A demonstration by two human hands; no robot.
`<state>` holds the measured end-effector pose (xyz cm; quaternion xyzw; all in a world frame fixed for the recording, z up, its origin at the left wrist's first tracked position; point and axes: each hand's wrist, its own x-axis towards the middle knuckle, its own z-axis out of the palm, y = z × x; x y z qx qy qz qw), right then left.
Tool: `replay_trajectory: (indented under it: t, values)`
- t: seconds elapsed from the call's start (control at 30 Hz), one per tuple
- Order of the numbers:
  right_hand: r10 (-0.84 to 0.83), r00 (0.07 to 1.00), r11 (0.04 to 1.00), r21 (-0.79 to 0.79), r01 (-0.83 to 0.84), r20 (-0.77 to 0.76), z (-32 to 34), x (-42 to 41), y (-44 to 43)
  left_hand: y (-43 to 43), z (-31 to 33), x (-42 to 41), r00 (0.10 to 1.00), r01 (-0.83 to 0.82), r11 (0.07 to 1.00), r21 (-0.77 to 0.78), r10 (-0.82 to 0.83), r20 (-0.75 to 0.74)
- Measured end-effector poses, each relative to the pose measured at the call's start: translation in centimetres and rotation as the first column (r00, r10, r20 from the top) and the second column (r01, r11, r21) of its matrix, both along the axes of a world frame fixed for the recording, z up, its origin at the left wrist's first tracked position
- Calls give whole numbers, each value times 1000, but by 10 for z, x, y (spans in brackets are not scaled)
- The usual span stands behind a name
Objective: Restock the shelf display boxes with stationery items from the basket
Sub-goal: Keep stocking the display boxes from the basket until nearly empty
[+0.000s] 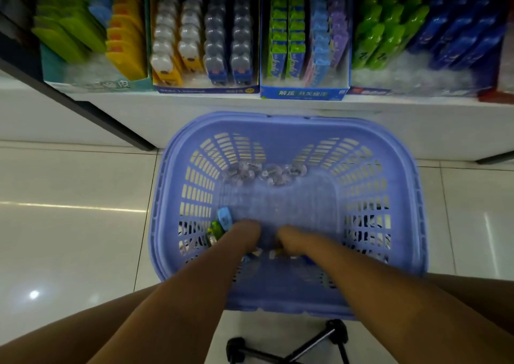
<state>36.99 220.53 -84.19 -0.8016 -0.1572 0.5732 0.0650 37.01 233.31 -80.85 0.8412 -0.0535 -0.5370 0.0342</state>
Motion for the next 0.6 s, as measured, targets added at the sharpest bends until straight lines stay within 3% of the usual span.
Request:
replay_trajectory:
  t: [0.2, 0.23, 0.3, 0.37, 0.43, 0.5, 0.6]
  values:
    - [-296, 952, 942, 189, 278, 75, 39, 47, -31, 16, -4, -7, 959, -281, 954, -104, 283, 11]
    - [-409, 912, 886, 253, 389, 32, 52, 55, -33, 17, 0, -5, 937, -344, 929, -133, 348, 8]
    - [-672, 720, 635, 364, 681, -175, 79, 62, -40, 17, 13, 6, 894, -431, 875, -220, 448, 28]
    - [-776, 460, 305, 381, 873, -432, 104, 65, -48, 13, 34, 23, 810, -542, 744, -390, 587, -7]
    - [-741, 302, 90, 357, 930, -599, 126, 66, -54, 11, 60, 38, 644, -686, 481, -546, 750, -149]
    - [-721, 292, 22, 400, 916, -629, 148, 66, -57, 10, 87, 47, 548, -698, 311, -645, 812, -202]
    - [-730, 371, -2, 545, 838, -573, 177, 68, -61, 14, 128, 49, 499, -588, 191, -786, 850, -167]
